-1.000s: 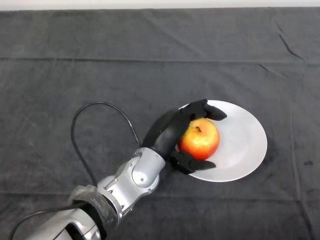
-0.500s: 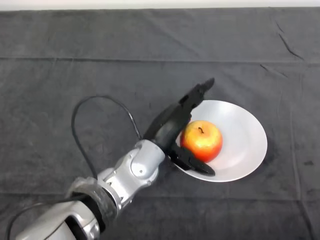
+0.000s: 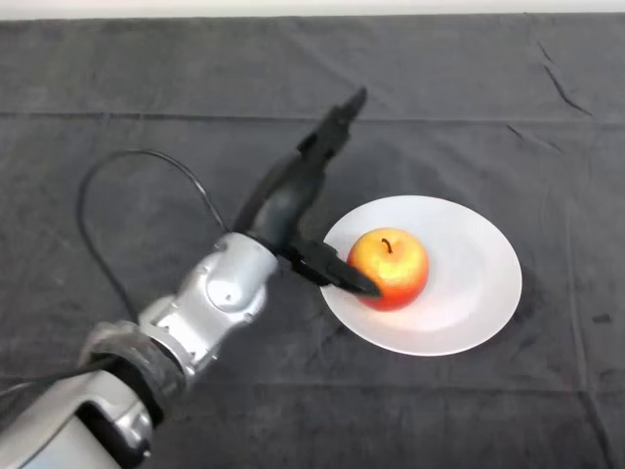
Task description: Move the apple to the plate
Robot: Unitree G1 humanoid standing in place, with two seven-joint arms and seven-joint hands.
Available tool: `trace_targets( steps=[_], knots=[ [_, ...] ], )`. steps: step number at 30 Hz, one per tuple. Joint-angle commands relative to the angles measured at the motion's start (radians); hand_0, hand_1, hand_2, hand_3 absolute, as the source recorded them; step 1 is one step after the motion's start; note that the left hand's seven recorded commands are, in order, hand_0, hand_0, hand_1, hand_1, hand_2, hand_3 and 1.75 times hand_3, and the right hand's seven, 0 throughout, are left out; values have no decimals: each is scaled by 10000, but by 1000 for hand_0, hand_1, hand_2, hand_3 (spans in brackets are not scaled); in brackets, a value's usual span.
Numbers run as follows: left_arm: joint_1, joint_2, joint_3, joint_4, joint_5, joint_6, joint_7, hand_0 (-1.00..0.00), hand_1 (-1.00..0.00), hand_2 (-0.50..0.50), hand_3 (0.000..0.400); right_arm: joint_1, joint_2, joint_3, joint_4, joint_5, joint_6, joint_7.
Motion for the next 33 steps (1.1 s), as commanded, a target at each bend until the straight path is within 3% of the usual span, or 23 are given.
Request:
trace_targets(
  steps=[1, 20, 33],
  knots=[
    [615, 705, 434, -343, 10, -229, 180, 0, 0, 0, 0, 141, 93, 18, -299, 194, -2, -34],
    [2854, 3078, 3345, -2751, -122, -357, 649, 0, 0, 0, 0, 156, 120, 34, -357, 186, 1, -61],
    [4629, 3674, 5339, -3993, 34, -497, 1532, 0, 0, 0, 0, 169, 140, 46, -404, 181, 4, -85]
  ],
)
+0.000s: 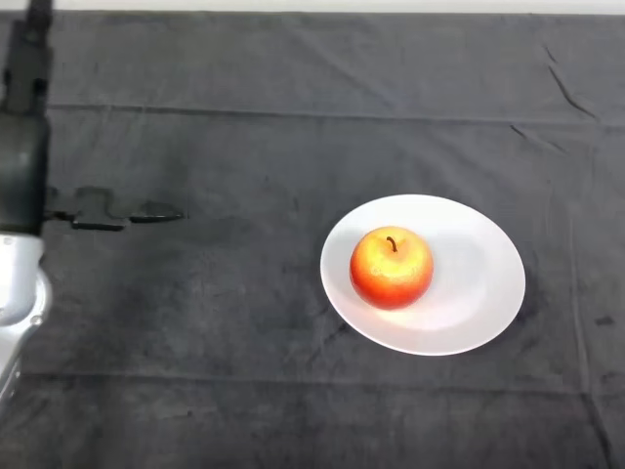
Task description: Move the apple to the plate
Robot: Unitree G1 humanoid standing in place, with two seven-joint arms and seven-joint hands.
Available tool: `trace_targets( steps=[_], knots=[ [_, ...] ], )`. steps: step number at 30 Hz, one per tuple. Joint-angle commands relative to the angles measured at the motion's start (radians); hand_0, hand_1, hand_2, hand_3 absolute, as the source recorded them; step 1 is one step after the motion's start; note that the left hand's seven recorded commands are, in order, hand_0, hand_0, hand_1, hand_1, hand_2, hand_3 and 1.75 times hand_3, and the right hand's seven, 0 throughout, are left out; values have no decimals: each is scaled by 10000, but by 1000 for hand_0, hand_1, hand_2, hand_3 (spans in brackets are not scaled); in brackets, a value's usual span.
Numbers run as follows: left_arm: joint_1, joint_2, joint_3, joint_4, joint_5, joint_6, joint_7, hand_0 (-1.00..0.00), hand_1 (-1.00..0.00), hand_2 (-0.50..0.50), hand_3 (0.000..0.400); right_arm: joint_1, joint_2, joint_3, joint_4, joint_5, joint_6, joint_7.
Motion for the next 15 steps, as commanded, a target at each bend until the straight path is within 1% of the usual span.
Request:
trace_targets(
  steps=[1, 6, 12, 15],
  knots=[
    [347, 777, 543, -582, -61, -180, 122, 0, 0, 0, 0, 152, 141, 3, -407, 181, 4, -84],
    [889, 1115, 1548, -756, -387, -280, 144, 0, 0, 0, 0, 156, 147, 6, -420, 180, 6, -91],
    [1481, 1042, 2463, -716, -345, -556, 461, 0, 0, 0, 0, 159, 151, 8, -432, 180, 7, -98],
    [1793, 1080, 2963, -613, -554, -734, 408, 0, 0, 0, 0, 160, 152, 9, -435, 181, 8, -101]
  ],
)
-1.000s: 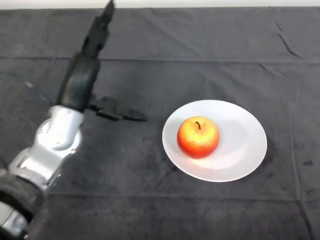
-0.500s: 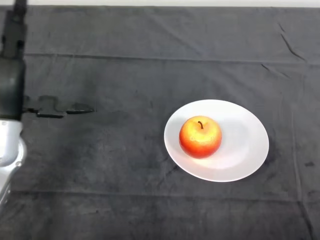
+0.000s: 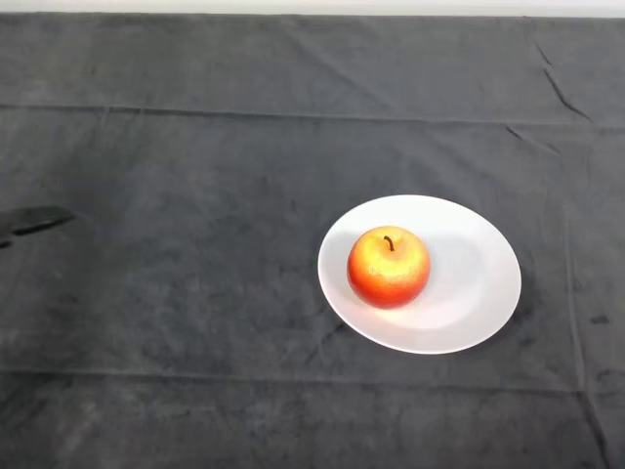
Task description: Move the apple to the plate
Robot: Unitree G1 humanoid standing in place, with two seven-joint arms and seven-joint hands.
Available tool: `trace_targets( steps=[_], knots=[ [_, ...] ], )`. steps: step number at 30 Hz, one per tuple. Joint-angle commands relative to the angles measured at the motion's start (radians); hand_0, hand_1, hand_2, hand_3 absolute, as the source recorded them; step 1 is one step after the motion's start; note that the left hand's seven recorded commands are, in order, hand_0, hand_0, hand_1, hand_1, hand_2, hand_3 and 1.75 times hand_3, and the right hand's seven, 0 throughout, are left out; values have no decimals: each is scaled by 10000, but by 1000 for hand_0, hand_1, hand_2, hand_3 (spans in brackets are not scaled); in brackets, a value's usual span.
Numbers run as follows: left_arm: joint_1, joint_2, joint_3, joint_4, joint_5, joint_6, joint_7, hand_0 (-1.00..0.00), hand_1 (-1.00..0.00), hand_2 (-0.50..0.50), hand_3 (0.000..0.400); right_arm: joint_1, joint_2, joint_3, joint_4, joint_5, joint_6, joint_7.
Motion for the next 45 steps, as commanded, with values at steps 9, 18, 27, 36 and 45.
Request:
trace_targets(
  steps=[9, 18, 27, 36, 45],
  knots=[
    [687, 478, 1524, 788, -642, -869, -199, 0, 0, 0, 0, 156, 150, 1, -435, 183, 9, -87],
    [372, 44, 1970, 1116, -373, -717, 96, 0, 0, 0, 0, 154, 148, -1, -430, 187, 10, -87],
    [197, -227, 2201, 1251, -109, -741, 52, 0, 0, 0, 0, 154, 147, -2, -428, 190, 11, -86],
    [108, -343, 2384, 1385, -11, -790, -257, 0, 0, 0, 0, 154, 146, -1, -427, 191, 11, -85],
    [27, -477, 2515, 1430, 117, -788, -483, 0, 0, 0, 0, 154, 146, 0, -428, 191, 11, -86]
  ],
)
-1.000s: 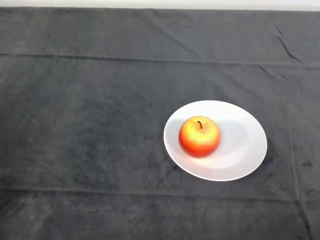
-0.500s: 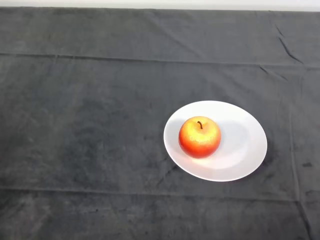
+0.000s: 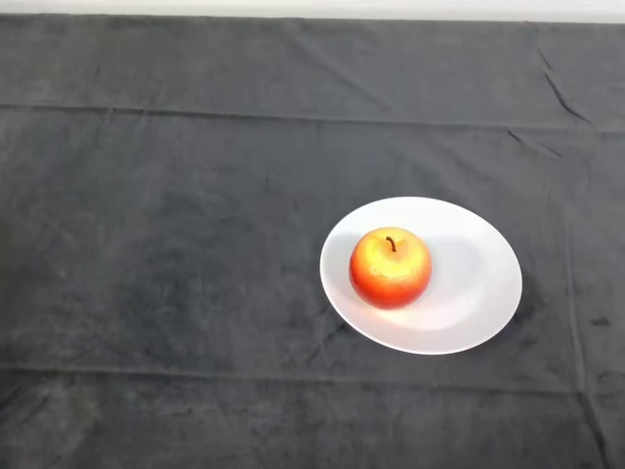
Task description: Move the apple to the plate
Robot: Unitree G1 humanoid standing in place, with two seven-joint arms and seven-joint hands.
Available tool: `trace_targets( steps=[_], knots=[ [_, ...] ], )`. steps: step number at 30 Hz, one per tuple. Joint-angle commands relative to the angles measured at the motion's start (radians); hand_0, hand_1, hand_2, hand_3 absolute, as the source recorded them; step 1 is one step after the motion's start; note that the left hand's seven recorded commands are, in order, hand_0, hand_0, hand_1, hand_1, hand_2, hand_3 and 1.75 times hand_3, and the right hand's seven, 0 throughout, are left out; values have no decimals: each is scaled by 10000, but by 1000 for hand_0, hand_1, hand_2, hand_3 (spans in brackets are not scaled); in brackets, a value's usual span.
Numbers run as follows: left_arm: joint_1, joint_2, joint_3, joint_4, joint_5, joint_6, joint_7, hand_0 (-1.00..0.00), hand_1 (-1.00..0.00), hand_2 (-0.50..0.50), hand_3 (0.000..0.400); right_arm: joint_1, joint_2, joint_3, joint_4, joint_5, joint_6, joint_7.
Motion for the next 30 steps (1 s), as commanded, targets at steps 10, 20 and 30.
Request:
trace_targets(
  steps=[10, 20, 30],
  knots=[
    [-410, -374, 444, 595, 309, -60, -352, 0, 0, 0, 0, 151, 146, 1, -430, 192, 10, -70],
    [-429, -464, 596, 559, 363, -13, -569, 0, 0, 0, 0, 152, 148, 3, -432, 192, 10, -71],
    [-410, -614, 715, 415, 499, 39, -639, 0, 0, 0, 0, 153, 149, 4, -436, 192, 10, -73]
  ],
)
